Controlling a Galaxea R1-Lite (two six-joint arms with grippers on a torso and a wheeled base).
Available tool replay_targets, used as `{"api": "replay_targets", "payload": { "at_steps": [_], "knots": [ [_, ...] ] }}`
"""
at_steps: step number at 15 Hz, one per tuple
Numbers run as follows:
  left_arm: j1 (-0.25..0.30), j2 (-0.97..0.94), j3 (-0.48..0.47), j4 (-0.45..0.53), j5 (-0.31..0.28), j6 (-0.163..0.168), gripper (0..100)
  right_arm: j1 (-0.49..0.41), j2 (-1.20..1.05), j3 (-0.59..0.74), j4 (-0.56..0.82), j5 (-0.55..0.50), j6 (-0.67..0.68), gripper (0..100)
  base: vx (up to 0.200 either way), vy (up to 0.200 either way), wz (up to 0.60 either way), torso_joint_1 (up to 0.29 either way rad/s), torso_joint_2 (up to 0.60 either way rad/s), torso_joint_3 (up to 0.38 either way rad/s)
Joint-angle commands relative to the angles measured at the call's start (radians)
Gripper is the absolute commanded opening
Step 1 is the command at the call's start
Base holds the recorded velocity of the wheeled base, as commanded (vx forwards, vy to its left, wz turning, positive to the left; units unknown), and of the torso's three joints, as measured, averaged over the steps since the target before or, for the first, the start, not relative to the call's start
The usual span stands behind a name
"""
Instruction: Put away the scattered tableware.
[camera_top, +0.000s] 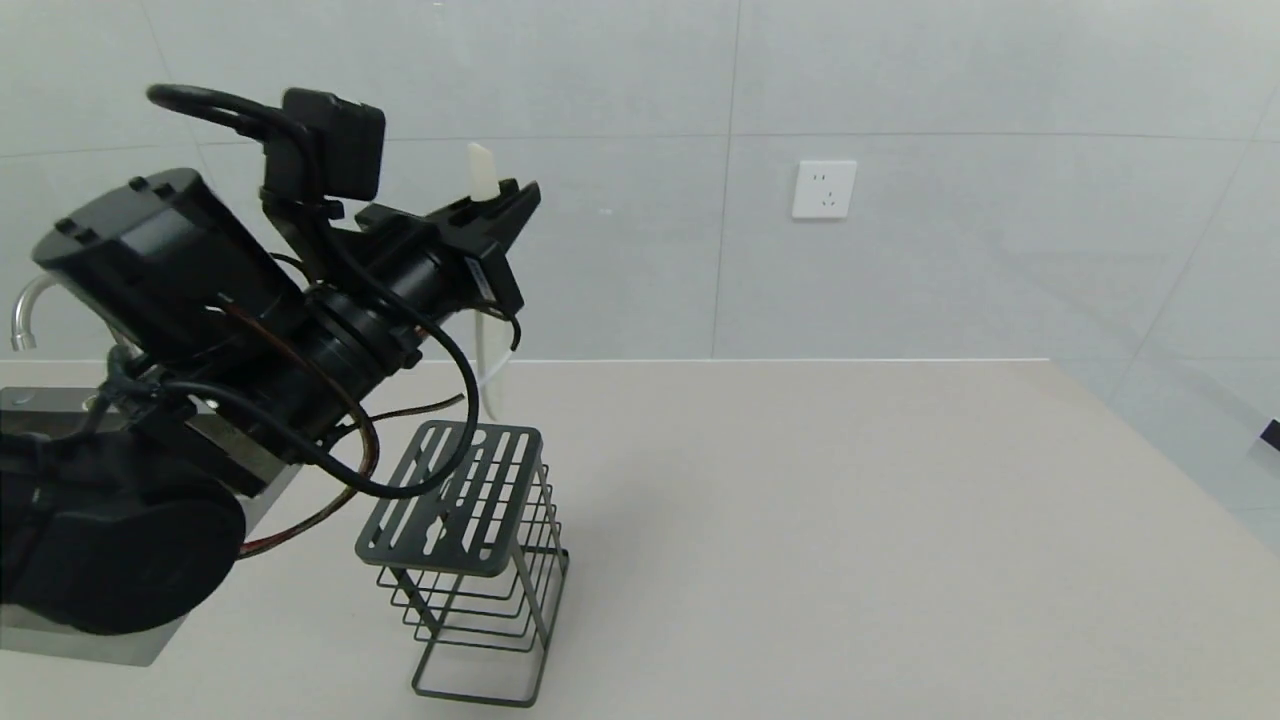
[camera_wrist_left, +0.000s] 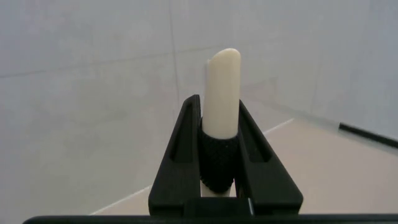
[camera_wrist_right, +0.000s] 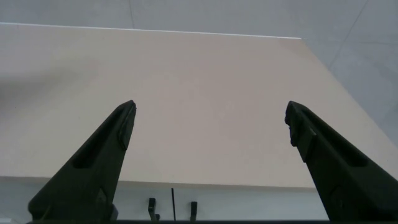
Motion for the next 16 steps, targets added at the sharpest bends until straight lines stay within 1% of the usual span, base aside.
{"api": "replay_targets", "payload": {
  "at_steps": [1,3,4,5,6,8,9,11,13,14,16],
  "knots": [
    [-0.016,-0.008,-0.017,-0.017,0.05,0.0,0,0.0,0.003,0.0,-0.001,0.003,-0.003,100,0.0,0.0,0.0,0.0,0.0,0.0],
    [-0.048,0.024,-0.009,-0.077,0.09,-0.002,0,0.002,0.003,0.0,-0.001,0.003,-0.004,100,0.0,0.0,0.0,0.0,0.0,0.0],
    [-0.073,0.058,0.002,-0.142,0.14,-0.005,0,0.002,0.003,0.0,-0.001,0.003,-0.004,100,0.0,0.0,0.0,0.0,0.0,0.0],
    [-0.084,0.067,0.026,-0.183,0.165,-0.003,0,0.002,0.003,0.0,-0.001,0.003,-0.004,100,0.0,0.0,0.0,0.0,0.0,0.0],
    [-0.096,0.062,0.054,-0.197,0.175,0.0,0,0.002,0.003,0.0,-0.001,0.004,-0.004,100,0.0,0.0,0.0,0.0,0.0,0.0],
    [-0.082,0.042,0.132,-0.206,0.194,-0.003,0,0.002,0.003,0.0,-0.001,0.004,-0.004,100,0.0,0.0,0.0,0.0,0.0,0.0],
    [-0.079,0.035,0.146,-0.211,0.195,-0.005,0,0.002,0.003,0.0,-0.001,0.004,-0.004,100,0.0,0.0,0.0,0.0,0.0,0.0],
    [-0.087,0.039,0.151,-0.212,0.197,0.0,0,0.008,0.001,0.0,-0.001,0.004,-0.004,100,0.0,0.0,0.0,0.0,0.0,0.0],
    [-0.084,0.049,0.155,-0.212,0.2,0.001,0,0.043,-0.023,0.0,0.002,0.001,0.005,100,0.0,0.0,0.0,0.0,0.0,0.0],
    [-0.077,0.058,0.154,-0.211,0.217,-0.003,0,0.062,-0.086,0.0,0.002,-0.006,0.011,100,0.0,0.0,0.0,0.0,0.0,0.0],
    [-0.087,0.07,0.148,-0.214,0.226,-0.002,0,0.062,-0.078,0.0,0.002,-0.008,0.012,100,0.0,0.0,0.0,0.0,0.0,0.0]
  ]
}}
